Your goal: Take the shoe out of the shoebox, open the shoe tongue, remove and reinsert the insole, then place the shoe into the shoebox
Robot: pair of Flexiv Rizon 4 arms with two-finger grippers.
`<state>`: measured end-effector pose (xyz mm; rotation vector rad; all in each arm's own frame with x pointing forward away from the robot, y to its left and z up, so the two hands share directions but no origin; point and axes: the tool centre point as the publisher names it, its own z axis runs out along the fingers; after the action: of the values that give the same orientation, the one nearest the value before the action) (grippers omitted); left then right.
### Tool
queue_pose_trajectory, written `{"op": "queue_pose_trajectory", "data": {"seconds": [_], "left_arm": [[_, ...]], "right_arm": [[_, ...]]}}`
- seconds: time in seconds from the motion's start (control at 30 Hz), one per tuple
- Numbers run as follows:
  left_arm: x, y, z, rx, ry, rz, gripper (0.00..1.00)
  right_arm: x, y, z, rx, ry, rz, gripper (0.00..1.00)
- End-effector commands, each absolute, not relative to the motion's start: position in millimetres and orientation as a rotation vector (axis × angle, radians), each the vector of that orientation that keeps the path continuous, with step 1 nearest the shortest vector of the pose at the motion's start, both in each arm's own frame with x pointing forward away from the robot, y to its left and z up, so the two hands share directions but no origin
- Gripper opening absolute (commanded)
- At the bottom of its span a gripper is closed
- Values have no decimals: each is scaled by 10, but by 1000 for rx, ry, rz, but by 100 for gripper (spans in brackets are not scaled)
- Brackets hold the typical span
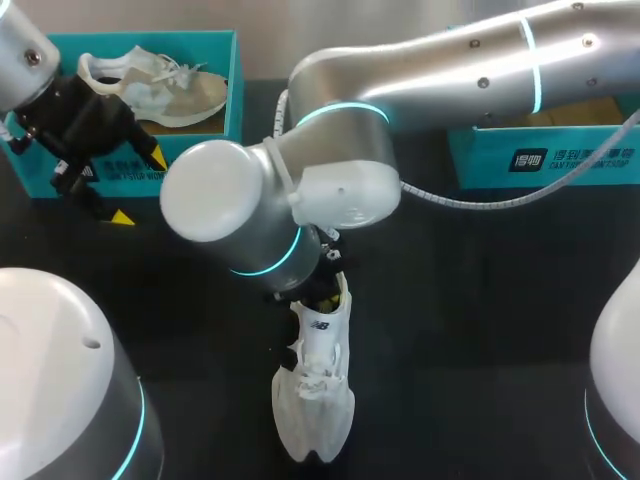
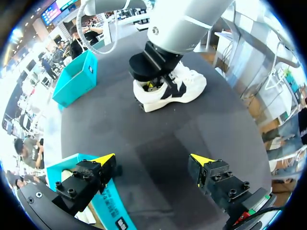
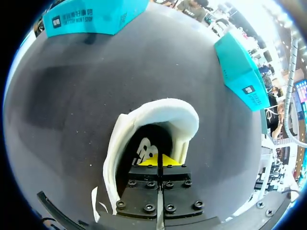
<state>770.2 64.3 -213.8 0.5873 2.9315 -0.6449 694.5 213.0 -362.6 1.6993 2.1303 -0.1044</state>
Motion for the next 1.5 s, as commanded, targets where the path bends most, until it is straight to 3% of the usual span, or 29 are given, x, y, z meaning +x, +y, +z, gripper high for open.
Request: {"op": "queue_pose_trajectory", "data": {"seconds": [0.03, 0.5, 0.83, 1.27, 1.5], "left_arm": [[7693, 651, -2132, 588, 2931, -642, 100], [7693, 651, -2132, 588, 2931, -642, 100], [7693, 651, -2132, 588, 2931, -642, 100], [7693, 651, -2132, 588, 2931, -642, 100], [7693, 651, -2132, 588, 2931, -642, 100]], "right_arm": [[6807, 2193, -3671, 2208, 1535, 30, 0], [6777, 2113, -4286, 2312, 1518, -76, 0], [6710, 2238, -3933, 2268, 1537, 7, 0], [6613, 2225, -3819, 2196, 1447, -105, 0], [6649, 2125, -4279, 2283, 1474, -198, 0]]}}
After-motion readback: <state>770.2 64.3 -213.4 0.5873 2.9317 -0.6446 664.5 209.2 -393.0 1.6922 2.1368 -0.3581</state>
